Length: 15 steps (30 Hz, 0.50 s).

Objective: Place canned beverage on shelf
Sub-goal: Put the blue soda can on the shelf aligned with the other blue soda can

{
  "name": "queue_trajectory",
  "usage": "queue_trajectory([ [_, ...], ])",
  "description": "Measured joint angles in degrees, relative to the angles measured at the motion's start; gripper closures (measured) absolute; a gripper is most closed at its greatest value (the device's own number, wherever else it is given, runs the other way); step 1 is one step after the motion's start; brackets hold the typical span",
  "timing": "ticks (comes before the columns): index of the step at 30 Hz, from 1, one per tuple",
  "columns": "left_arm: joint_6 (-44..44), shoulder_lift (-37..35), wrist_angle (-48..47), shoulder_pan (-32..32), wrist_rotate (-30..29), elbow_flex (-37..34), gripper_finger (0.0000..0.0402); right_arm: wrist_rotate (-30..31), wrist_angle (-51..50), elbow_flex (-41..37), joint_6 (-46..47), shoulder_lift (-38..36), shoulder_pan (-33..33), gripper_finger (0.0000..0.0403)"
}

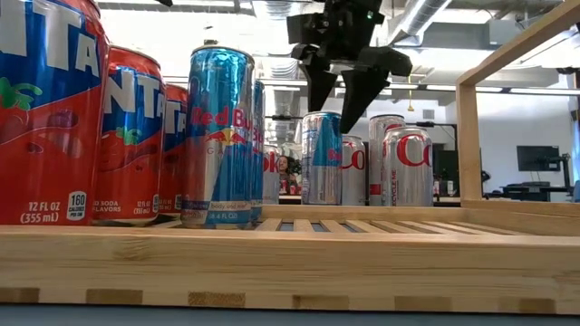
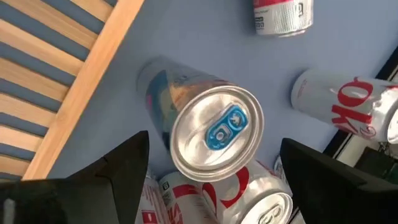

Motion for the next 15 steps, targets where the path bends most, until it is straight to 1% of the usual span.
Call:
queue_trajectory([
  [6, 0.02, 0.0, 0.0, 0.0, 0.04, 0.0, 0.0111, -5.26, 1.49, -0.02, -1.91, -0.02, -0.18, 0.0074],
  [15, 0.02, 0.0, 0.02, -0.01, 0.12, 0.0, 0.0111, -5.93, 1.88, -0.13, -4.14, -0.02, -0.94, 0.0075],
])
